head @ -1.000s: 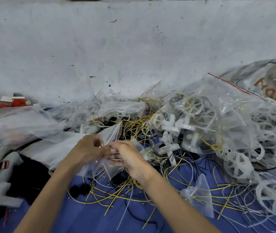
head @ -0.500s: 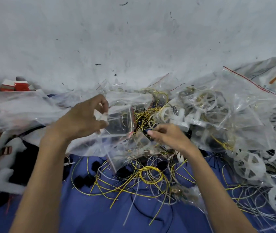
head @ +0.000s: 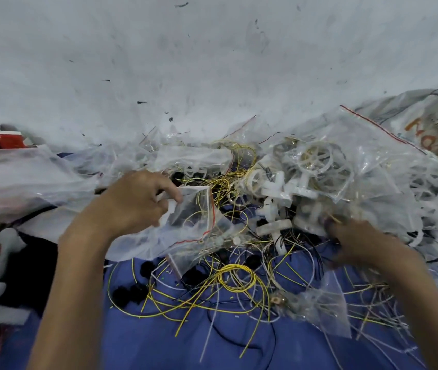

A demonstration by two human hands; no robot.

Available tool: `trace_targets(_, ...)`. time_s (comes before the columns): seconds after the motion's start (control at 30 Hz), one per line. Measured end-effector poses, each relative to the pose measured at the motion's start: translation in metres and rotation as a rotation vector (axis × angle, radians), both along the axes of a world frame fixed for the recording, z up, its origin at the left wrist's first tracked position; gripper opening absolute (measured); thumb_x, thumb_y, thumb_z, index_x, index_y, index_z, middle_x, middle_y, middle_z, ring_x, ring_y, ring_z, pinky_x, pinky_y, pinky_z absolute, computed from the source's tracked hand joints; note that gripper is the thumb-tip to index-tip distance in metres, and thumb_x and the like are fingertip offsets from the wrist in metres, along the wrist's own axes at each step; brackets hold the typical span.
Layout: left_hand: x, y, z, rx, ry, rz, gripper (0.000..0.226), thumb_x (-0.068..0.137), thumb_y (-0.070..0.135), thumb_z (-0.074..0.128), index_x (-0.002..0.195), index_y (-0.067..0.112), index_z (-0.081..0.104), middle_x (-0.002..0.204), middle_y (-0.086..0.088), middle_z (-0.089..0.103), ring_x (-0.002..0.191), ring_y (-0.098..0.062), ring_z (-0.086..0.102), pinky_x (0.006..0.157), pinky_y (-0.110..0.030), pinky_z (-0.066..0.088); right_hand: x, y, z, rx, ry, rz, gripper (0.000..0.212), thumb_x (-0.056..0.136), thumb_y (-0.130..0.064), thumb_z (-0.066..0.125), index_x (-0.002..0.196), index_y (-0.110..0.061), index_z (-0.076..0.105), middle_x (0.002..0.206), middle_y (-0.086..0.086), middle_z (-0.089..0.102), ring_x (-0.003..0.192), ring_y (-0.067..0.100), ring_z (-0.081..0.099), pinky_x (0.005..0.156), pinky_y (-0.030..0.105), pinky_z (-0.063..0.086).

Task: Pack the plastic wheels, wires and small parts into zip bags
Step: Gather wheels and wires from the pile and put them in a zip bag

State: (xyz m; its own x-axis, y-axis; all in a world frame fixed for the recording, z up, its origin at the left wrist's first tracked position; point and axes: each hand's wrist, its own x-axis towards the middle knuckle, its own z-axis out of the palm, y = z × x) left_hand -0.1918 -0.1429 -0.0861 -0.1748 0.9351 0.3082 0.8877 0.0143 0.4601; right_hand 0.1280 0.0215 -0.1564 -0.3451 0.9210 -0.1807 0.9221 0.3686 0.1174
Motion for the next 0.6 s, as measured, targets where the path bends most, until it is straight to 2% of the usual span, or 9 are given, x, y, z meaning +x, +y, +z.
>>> trace_targets(0.07, 0.002, 0.003, -0.001, -0.048, 0.04, -0.001, 0.031, 0.083, 0.003, 0.06, 0.077, 0.034, 0.063, 0.078, 0.012, 0.062, 0.049, -0.003, 0.06, 0.057, -0.008, 0.036, 0.035, -0.01, -0.029, 0.101, -0.024, -0.167, 0.079, 0.075, -0.062, 0.06, 0.139, -0.026, 0.03, 0.143, 0.006, 0.029, 0.131, 0.031, 0.027, 0.107, 0.04, 0.03)
trace_targets(0.17, 0.006, 0.008, -0.007, -0.103, 0.054, 0.011, 0.027, 0.083, 0.006, 0.061, 0.101, 0.025, 0.067, 0.072, 0.017, 0.053, 0.07, -0.009, 0.053, 0.073, -0.019, 0.033, 0.061, -0.028, -0.053, 0.226, 0.207, -0.43, 0.082, 0.08, -0.064, 0.053, 0.143, -0.026, 0.017, 0.146, 0.012, 0.01, 0.135, 0.034, 0.008, 0.106, 0.058, 0.023)
trace_targets(0.23, 0.012, 0.013, -0.01, -0.153, 0.077, -0.032, 0.028, 0.083, 0.01, 0.063, 0.108, 0.023, 0.065, 0.064, 0.022, 0.045, 0.07, -0.005, 0.055, 0.068, -0.017, 0.033, 0.063, -0.037, -0.057, 0.273, 0.312, -0.481, 0.087, 0.079, -0.055, 0.063, 0.144, -0.019, 0.017, 0.145, 0.02, 0.014, 0.134, 0.039, 0.014, 0.102, 0.058, 0.025)
trace_targets(0.3, 0.022, 0.019, -0.013, -0.189, 0.108, -0.083, 0.029, 0.084, 0.014, 0.064, 0.111, 0.023, 0.063, 0.063, 0.021, 0.044, 0.062, 0.005, 0.056, 0.066, -0.019, 0.035, 0.061, -0.04, -0.059, 0.357, 0.37, -0.419, 0.067, 0.082, -0.04, 0.065, 0.135, -0.015, 0.032, 0.135, 0.021, 0.028, 0.126, 0.04, 0.026, 0.098, 0.053, 0.032)
trace_targets(0.37, 0.032, 0.024, -0.016, -0.221, 0.136, -0.125, 0.03, 0.085, 0.017, 0.064, 0.115, 0.024, 0.06, 0.066, 0.019, 0.042, 0.07, 0.001, 0.059, 0.071, -0.023, 0.034, 0.059, -0.041, -0.059, 0.372, 0.308, -0.344, 0.051, 0.088, -0.035, 0.057, 0.13, -0.014, 0.037, 0.131, 0.018, 0.035, 0.122, 0.038, 0.031, 0.095, 0.047, 0.038)
trace_targets(0.43, 0.038, 0.027, -0.019, -0.23, 0.161, -0.153, 0.033, 0.087, 0.017, 0.062, 0.119, 0.022, 0.058, 0.071, 0.016, 0.044, 0.07, -0.001, 0.052, 0.07, -0.023, 0.031, 0.06, -0.039, -0.06, 0.38, 0.314, -0.326, 0.051, 0.088, -0.031, 0.057, 0.132, -0.013, 0.038, 0.13, 0.016, 0.038, 0.121, 0.037, 0.035, 0.092, 0.045, 0.041)
trace_targets(0.47, 0.042, 0.03, -0.02, -0.235, 0.172, -0.17, 0.034, 0.087, 0.017, 0.061, 0.12, 0.021, 0.058, 0.077, 0.014, 0.048, 0.074, -0.003, 0.048, 0.07, -0.022, 0.03, 0.061, -0.039, -0.061, 0.403, 0.348, -0.341, 0.053, 0.086, -0.031, 0.059, 0.132, -0.011, 0.04, 0.13, 0.016, 0.041, 0.12, 0.037, 0.037, 0.091, 0.046, 0.042)
trace_targets(0.57, 0.051, 0.033, -0.022, -0.245, 0.201, -0.197, 0.034, 0.088, 0.016, 0.06, 0.122, 0.02, 0.057, 0.111, 0.004, 0.059, 0.084, -0.006, 0.046, 0.075, -0.021, 0.032, 0.061, -0.037, -0.068, 0.481, 0.387, -0.379, 0.055, 0.087, -0.035, 0.057, 0.132, -0.007, 0.04, 0.134, 0.016, 0.04, 0.123, 0.037, 0.037, 0.092, 0.052, 0.041)
trace_targets(0.6, 0.054, 0.034, -0.022, -0.247, 0.211, -0.202, 0.034, 0.088, 0.016, 0.06, 0.122, 0.02, 0.057, 0.112, 0.004, 0.059, 0.084, -0.006, 0.046, 0.076, -0.021, 0.032, 0.06, -0.034, -0.071, 0.46, 0.379, -0.395, 0.054, 0.088, -0.034, 0.055, 0.131, -0.006, 0.038, 0.136, 0.016, 0.036, 0.125, 0.037, 0.034, 0.093, 0.052, 0.041)
